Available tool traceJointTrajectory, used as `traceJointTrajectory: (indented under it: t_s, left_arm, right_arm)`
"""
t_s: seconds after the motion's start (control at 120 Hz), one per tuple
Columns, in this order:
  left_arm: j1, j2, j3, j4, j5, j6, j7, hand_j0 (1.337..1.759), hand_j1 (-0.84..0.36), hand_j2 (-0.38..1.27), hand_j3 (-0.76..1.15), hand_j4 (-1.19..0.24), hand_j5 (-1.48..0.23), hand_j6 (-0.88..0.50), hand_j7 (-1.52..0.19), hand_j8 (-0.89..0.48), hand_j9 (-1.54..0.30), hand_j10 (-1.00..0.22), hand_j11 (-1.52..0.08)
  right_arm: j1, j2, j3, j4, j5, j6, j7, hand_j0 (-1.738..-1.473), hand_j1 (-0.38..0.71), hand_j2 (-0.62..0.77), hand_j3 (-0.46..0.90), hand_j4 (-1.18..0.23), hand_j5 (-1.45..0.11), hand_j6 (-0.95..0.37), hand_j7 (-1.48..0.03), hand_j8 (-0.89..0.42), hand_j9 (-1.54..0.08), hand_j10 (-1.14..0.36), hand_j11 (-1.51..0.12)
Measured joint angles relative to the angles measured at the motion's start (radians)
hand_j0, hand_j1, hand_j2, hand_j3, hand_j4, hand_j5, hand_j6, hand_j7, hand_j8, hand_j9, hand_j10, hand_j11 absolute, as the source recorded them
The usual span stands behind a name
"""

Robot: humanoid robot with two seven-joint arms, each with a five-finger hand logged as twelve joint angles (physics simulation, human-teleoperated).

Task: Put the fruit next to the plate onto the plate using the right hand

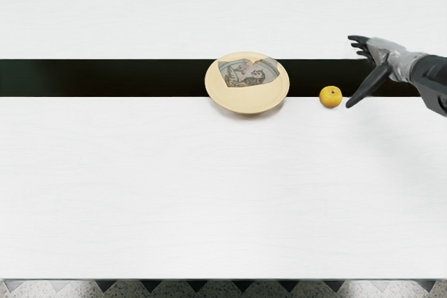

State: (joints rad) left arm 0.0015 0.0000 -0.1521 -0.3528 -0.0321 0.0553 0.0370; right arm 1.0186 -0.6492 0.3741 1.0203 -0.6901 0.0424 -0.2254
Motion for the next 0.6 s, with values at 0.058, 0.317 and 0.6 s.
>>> traceJointTrajectory:
  t_s: [0.058, 0.317, 0.6]
  left_arm:
    - [0.000, 0.000, 0.000, 0.000, 0.000, 0.000, 0.000, 1.658, 0.33, 0.00, 0.00, -0.02, -0.02, -0.02, -0.02, -0.02, -0.02, -0.02, -0.02]
    - [0.000, 0.000, 0.000, 0.000, 0.000, 0.000, 0.000, 1.658, 0.33, 0.00, 0.00, -0.02, -0.02, -0.02, -0.02, -0.02, -0.02, -0.02, -0.02]
    - [0.000, 0.000, 0.000, 0.000, 0.000, 0.000, 0.000, 1.658, 0.33, 0.00, 0.00, -0.02, -0.02, -0.02, -0.02, -0.02, -0.02, -0.02, -0.02]
  right_arm:
    - [0.047, 0.027, -0.048, -0.001, -0.051, -0.062, -0.012, -1.658, -0.35, 0.00, 0.00, 0.00, 0.00, 0.00, 0.00, 0.00, 0.00, 0.00, 0.00]
    - [0.170, 0.271, -0.337, -0.151, -0.116, -0.264, -0.088, -1.658, -0.35, 0.00, 0.00, 0.00, 0.00, 0.00, 0.00, 0.00, 0.00, 0.00, 0.00]
    - [0.198, 0.423, -0.558, -0.295, -0.121, -0.386, -0.192, -1.658, -0.35, 0.00, 0.00, 0.00, 0.00, 0.00, 0.00, 0.00, 0.00, 0.00, 0.00]
